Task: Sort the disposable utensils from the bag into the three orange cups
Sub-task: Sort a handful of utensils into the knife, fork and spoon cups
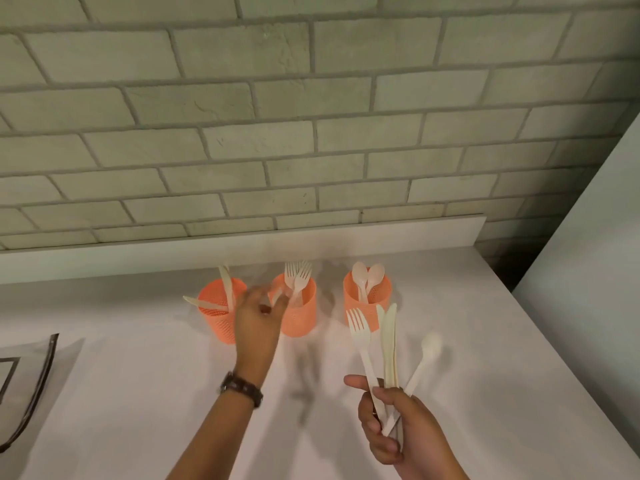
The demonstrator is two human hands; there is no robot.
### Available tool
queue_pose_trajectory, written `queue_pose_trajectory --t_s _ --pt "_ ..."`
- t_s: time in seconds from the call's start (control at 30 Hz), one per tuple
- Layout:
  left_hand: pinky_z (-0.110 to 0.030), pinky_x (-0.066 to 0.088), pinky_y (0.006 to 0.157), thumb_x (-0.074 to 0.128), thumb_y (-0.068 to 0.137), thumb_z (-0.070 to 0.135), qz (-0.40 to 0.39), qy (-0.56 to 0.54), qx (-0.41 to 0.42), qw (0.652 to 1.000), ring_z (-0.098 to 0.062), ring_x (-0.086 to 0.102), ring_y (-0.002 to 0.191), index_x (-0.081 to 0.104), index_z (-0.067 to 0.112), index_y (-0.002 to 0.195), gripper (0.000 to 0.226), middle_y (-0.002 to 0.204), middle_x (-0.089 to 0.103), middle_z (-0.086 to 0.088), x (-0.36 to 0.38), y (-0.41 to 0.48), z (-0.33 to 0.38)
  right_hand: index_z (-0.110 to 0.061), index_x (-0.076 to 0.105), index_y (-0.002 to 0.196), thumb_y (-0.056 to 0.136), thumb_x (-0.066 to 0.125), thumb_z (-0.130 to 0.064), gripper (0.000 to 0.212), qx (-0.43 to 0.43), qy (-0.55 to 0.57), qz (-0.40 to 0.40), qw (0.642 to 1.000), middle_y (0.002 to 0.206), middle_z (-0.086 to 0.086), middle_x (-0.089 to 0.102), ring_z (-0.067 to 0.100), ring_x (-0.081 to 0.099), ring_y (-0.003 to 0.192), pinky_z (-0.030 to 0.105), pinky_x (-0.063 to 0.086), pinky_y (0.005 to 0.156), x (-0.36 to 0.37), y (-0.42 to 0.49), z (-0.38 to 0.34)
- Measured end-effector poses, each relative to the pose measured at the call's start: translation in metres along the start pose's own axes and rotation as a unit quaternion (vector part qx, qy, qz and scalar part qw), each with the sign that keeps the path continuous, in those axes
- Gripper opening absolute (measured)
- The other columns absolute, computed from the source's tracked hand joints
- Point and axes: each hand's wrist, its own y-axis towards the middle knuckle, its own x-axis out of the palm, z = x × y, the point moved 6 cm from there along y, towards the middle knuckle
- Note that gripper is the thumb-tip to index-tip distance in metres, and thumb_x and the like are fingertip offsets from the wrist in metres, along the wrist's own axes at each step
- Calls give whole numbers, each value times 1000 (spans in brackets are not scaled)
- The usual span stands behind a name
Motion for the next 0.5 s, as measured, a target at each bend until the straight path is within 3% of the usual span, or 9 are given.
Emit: queue_pose_trajectory --t_s 0.1,0.17,0.23,0.33,0.43,0.5 --pt "-3 40 56 67 82 26 -158 -83 -70 981 -5 55 65 71 23 80 6 76 67 12 14 -50 16 1 69 100 65 55 -18 42 0 -9 -5 1000 52 11 44 11 24 30 10 18 38 2 2 1" --pt "-5 41 56 69 80 23 -270 -116 -100 950 1 58 61 74 21 76 7 73 72 11 23 -81 25 3 67 95 65 54 -16 39 -2 -25 -13 1000 52 11 44 12 23 31 10 19 39 4 2 2" --pt "-8 44 62 72 76 17 -328 -151 -105 926 -2 66 65 75 14 77 4 71 74 4 27 -101 31 6 60 85 61 60 -18 34 -4 -37 -29 999 53 12 46 13 24 32 11 22 38 8 1 5" --pt "-10 48 62 72 74 4 -291 -196 -119 929 -4 67 62 73 2 79 5 65 73 0 20 -100 32 5 61 96 69 59 -18 35 -9 -44 -55 997 59 16 51 15 30 33 14 25 38 12 -1 5" --pt "-4 42 54 70 75 1 -192 -196 -104 956 9 57 52 72 7 77 6 59 69 12 1 -70 34 -7 65 111 78 55 -23 38 -15 -83 -58 995 67 19 57 20 40 35 19 31 37 13 -4 2" --pt "-4 42 58 70 77 4 -112 -196 -81 971 10 55 53 71 10 77 6 57 67 16 -16 -40 34 -18 62 115 88 54 -29 30 -18 -154 -30 987 70 15 62 20 43 36 19 32 36 10 -6 1"
